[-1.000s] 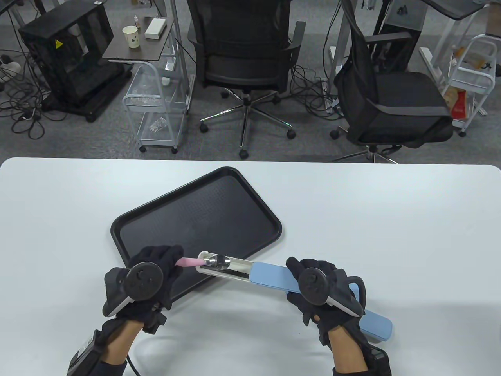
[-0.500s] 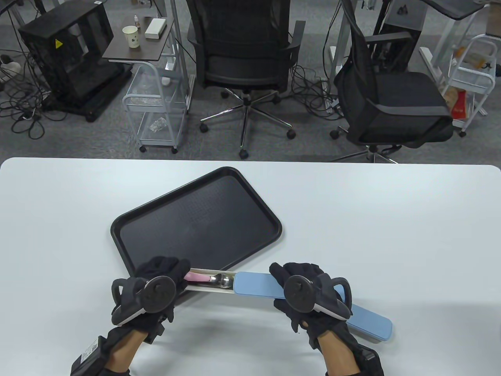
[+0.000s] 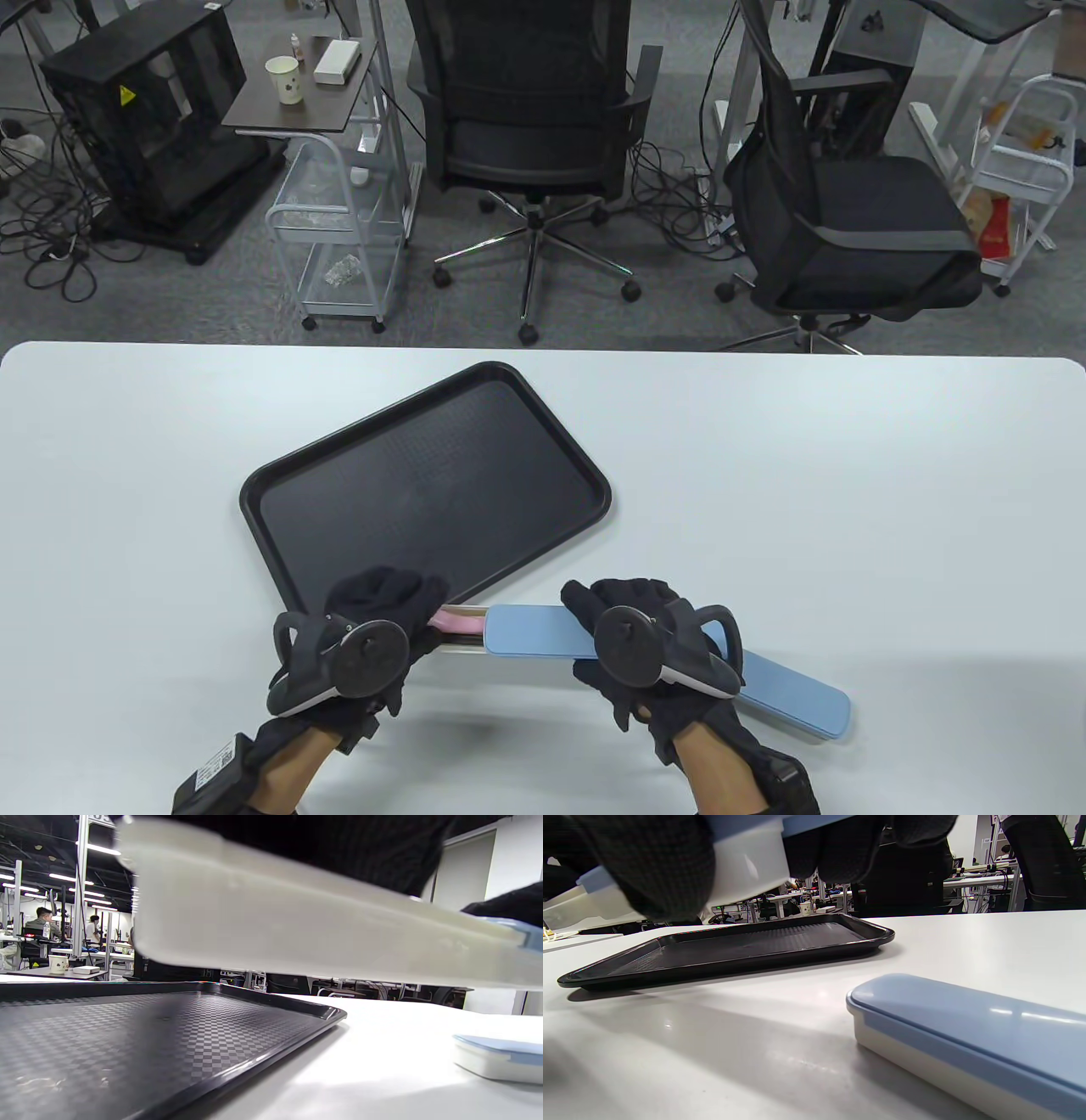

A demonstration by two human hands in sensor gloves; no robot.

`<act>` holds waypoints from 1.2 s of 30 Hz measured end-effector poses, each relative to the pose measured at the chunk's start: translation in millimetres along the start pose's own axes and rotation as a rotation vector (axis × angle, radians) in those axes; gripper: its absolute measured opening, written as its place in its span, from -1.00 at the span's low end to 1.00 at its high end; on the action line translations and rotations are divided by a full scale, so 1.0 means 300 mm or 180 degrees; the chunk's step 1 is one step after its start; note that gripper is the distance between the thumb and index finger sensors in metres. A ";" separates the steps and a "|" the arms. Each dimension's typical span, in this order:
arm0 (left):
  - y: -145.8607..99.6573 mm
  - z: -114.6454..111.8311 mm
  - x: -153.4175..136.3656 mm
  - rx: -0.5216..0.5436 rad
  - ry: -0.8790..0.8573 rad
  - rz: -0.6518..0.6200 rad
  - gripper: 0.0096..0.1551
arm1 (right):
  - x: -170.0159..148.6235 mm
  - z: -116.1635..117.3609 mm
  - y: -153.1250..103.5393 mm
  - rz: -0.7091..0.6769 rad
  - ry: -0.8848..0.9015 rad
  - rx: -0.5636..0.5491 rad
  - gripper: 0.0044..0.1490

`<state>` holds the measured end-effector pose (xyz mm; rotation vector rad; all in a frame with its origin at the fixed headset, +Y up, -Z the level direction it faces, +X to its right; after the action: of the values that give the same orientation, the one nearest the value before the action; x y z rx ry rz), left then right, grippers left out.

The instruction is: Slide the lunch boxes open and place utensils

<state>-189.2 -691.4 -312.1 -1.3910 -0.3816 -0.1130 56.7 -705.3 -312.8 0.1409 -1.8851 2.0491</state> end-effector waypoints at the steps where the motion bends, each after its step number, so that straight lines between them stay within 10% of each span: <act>1: 0.000 0.004 -0.006 0.0030 -0.0044 0.0014 -0.29 | -0.003 0.002 0.001 0.0018 0.0005 0.0006 0.02; 14: 0.008 -0.017 -0.208 -0.0339 -0.0938 0.0320 -0.12 | -0.096 -0.026 -0.002 0.0180 0.0167 -0.0159 0.01; 36: -0.024 -0.048 0.113 -0.0401 -0.0282 -0.0493 -0.02 | 0.128 0.008 -0.014 -0.0298 0.0015 -0.0202 -0.02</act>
<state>-156.7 -701.8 -296.2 -1.4931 -0.5643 -0.2057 21.9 -700.2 -296.7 0.2040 -1.9012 1.9248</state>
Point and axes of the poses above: the tracker on the back of each hand, its own x axis roughly to the thumb side, its own y axis roughly from the wrist to the fingertips, z = x × y, the point moved 5 cm from there along y, roughly from the wrist to the fingertips, and after that the axes turned 6 degrees about z, right-handed, at the moved point
